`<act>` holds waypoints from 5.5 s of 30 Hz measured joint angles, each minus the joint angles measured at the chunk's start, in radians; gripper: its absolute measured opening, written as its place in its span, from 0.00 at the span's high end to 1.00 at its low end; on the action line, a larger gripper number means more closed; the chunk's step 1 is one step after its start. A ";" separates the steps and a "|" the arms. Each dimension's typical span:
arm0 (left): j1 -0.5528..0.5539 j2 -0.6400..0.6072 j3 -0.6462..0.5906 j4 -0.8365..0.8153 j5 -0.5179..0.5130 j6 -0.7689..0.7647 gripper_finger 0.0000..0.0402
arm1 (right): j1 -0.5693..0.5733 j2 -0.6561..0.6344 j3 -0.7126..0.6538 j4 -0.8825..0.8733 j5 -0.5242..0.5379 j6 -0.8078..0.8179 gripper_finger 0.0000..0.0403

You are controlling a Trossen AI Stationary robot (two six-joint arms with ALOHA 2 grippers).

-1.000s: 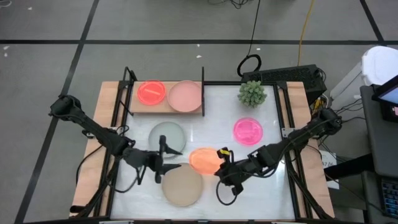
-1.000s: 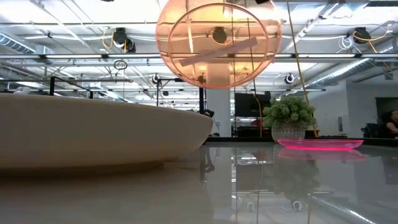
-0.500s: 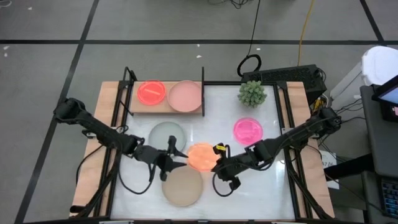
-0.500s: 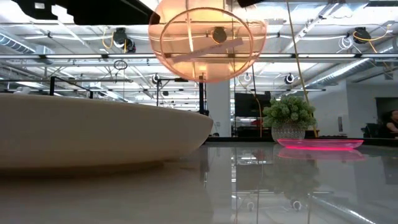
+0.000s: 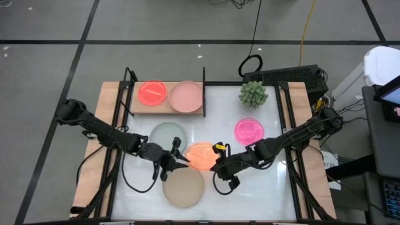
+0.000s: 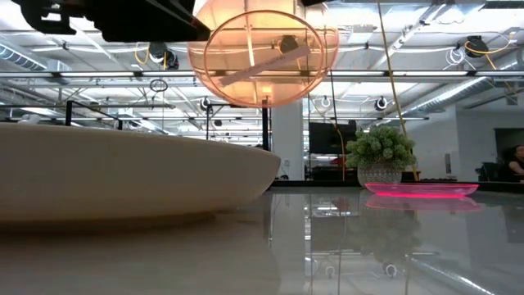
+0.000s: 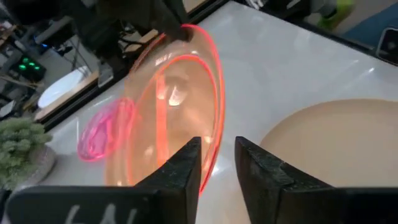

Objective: Place and stack plates onto a shelf
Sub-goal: Stack the orange plate on the orange plate on the shelf, then stack the pink plate on top of the orange plate on the shelf

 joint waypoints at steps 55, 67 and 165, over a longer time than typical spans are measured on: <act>0.082 -0.433 0.000 -0.701 -0.430 -0.158 0.99 | 0.107 -0.208 0.000 -0.074 0.324 0.271 0.49; 0.442 -0.459 0.000 -0.780 -0.464 -0.222 0.99 | 0.106 -0.207 0.000 -0.076 0.324 0.267 0.49; 0.335 -0.251 0.000 -0.781 -0.311 -0.741 0.60 | -0.035 -0.184 -0.628 -0.199 0.293 0.699 0.49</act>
